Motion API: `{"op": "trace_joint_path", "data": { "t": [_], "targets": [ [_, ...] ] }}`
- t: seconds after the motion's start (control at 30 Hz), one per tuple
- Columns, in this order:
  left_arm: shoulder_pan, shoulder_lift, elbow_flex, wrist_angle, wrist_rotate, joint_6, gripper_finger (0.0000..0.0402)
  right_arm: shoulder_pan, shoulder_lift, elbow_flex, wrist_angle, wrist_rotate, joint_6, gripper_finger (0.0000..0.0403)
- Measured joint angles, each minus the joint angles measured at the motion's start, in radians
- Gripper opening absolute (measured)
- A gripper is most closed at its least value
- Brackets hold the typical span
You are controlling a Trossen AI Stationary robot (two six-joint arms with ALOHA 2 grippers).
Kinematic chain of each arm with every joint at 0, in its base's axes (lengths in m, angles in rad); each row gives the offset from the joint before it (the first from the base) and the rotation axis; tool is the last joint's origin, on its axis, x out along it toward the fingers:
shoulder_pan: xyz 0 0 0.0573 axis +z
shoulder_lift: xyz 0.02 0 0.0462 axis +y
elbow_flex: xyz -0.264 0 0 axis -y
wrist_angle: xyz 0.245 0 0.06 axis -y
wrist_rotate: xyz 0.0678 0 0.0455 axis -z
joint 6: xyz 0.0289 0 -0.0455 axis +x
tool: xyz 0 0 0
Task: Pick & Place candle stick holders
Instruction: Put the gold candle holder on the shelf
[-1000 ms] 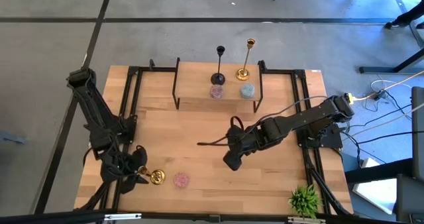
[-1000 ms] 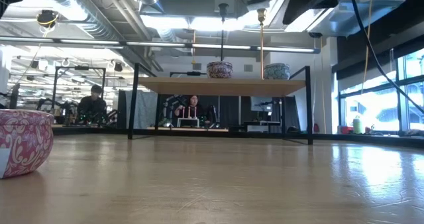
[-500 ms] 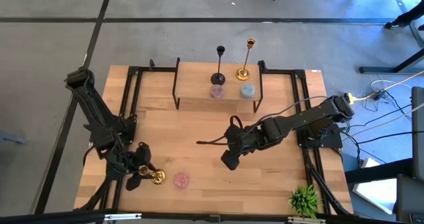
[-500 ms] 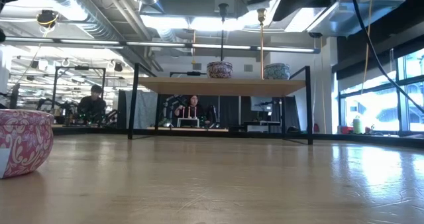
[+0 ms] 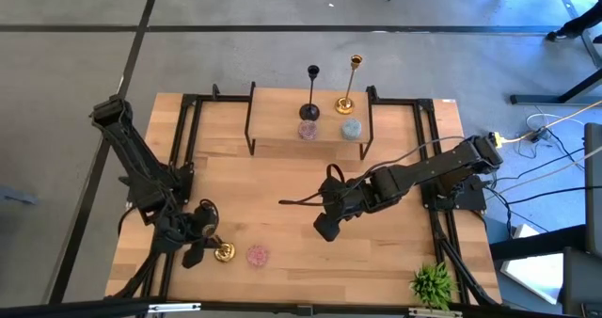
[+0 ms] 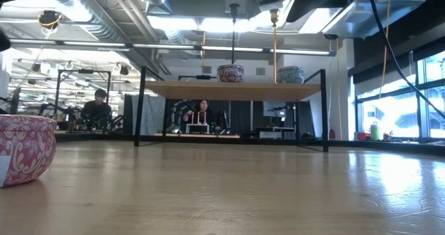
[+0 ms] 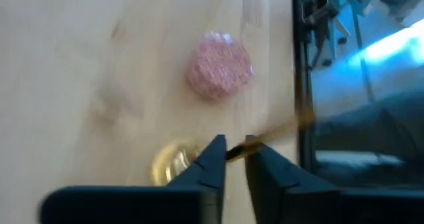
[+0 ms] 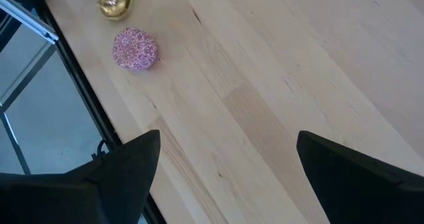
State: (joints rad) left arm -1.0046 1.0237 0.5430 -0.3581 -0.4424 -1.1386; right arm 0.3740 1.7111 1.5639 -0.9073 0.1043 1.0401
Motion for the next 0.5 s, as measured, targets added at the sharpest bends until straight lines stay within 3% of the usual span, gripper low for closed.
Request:
{"op": "trace_joint_path", "data": {
  "t": [0.07, 0.33, 0.5],
  "targets": [
    [0.001, 0.0, 0.0, 0.003, -0.013, -0.013, 0.0015, 0.0, 0.0, 0.0, 0.0, 0.0, 0.0, 0.0358],
    [0.025, 0.0, 0.001, -0.008, -0.116, -0.016, 0.0012, 0.0, 0.0, 0.0, 0.001, 0.0, 0.0, 0.0358],
    [0.057, -0.022, 0.04, -0.01, -0.278, 0.034, 0.0012, 0.0, 0.0, 0.0, 0.001, 0.0, 0.0, 0.0358]
  ]
}}
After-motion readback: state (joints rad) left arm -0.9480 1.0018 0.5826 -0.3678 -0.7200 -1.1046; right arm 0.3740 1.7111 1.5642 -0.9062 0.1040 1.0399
